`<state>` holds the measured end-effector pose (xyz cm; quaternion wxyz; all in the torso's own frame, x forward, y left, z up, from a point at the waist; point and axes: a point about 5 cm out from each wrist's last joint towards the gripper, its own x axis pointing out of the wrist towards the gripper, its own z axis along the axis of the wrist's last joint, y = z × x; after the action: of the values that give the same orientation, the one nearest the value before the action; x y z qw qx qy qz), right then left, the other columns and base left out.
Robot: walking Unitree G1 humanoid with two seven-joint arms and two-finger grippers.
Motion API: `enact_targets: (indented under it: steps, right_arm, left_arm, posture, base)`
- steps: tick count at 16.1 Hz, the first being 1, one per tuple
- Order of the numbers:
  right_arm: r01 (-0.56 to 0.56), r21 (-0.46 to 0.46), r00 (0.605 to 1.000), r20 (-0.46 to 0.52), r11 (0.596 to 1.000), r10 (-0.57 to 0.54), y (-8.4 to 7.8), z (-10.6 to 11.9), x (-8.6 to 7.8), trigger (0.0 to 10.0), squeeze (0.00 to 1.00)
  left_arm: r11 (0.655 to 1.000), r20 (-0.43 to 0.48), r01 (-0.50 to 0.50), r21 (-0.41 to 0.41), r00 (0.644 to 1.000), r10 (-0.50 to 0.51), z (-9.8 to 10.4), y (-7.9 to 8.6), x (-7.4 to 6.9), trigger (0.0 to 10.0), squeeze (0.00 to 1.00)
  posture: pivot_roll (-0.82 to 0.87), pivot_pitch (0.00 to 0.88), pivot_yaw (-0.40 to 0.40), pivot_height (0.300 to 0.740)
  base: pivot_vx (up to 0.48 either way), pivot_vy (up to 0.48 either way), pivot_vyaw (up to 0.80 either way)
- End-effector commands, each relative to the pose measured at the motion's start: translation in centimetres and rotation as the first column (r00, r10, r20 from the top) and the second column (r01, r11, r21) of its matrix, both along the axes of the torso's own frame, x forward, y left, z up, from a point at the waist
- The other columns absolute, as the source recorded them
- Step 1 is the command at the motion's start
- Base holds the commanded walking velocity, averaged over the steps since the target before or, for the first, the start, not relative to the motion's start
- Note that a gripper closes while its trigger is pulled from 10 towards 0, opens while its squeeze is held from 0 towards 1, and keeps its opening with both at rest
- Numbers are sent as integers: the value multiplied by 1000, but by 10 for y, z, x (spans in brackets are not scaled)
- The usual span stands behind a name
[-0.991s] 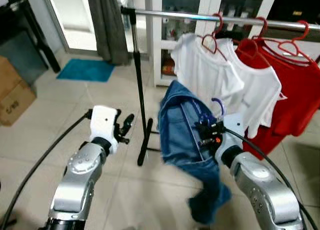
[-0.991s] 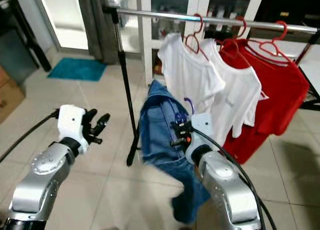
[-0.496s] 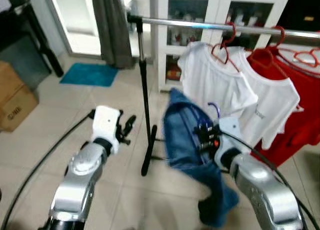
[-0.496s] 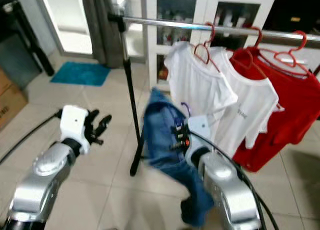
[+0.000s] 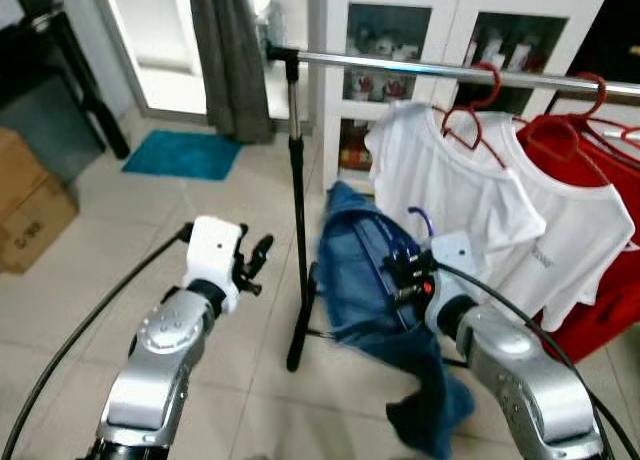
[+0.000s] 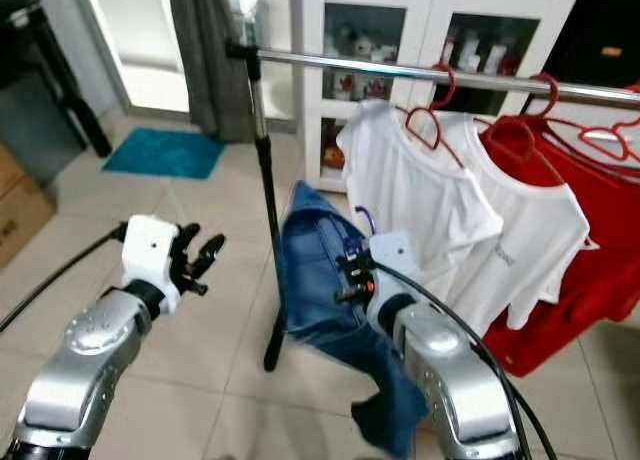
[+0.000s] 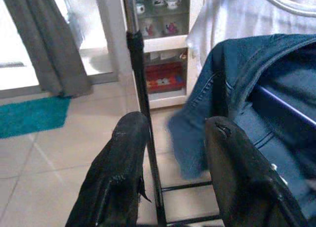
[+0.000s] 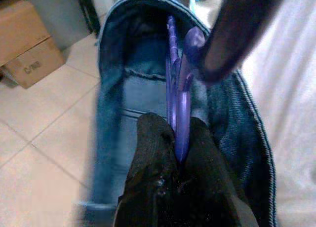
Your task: Hang hanger
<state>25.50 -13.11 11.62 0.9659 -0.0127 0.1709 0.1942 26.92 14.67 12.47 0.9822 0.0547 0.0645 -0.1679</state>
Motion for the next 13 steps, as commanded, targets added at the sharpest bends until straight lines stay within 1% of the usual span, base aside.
enact_targets:
  steps: [1, 4, 6, 8, 9, 13]
  right_arm:
    - [28, -10, 999, 32, 1000, -28, -8, 7, 2, 10000, 0]
    - [42, 2, 998, 44, 999, -42, -8, 9, 3, 10000, 0]
    - [73, 25, 996, 52, 997, -74, -11, 11, 4, 10000, 0]
    - [70, 36, 995, 62, 997, -72, -11, 13, 4, 10000, 0]
    - [69, 32, 995, 70, 997, -71, -10, 14, 5, 10000, 0]
    - [75, 24, 994, 73, 997, -77, -11, 16, 7, 10000, 0]
  left_arm:
    - [1000, 9, 31, -6, 999, -31, 2, -8, 0, 10000, 0]
    - [999, 9, 43, -2, 999, -43, 3, -8, 1, 10000, 0]
    - [999, 10, 51, 0, 999, -51, 3, -9, 2, 10000, 0]
    - [998, 10, 61, 3, 998, -61, 3, -10, 2, 10000, 0]
    - [997, 8, 78, 13, 997, -79, 2, -12, 1, 10000, 0]
    - [996, 10, 90, 21, 996, -90, 2, -11, 0, 10000, 0]
  posture:
    - [-86, 71, 26, 740]
    - [-91, 69, 33, 740]
    - [-93, 69, 34, 740]
    - [-94, 69, 34, 740]
    - [-92, 70, 31, 740]
    - [-88, 66, 28, 740]
  base:
    - [360, 0, 0]
    - [358, 0, 0]
    - [360, 0, 0]
    - [356, 0, 0]
    - [356, 0, 0]
    - [357, 0, 0]
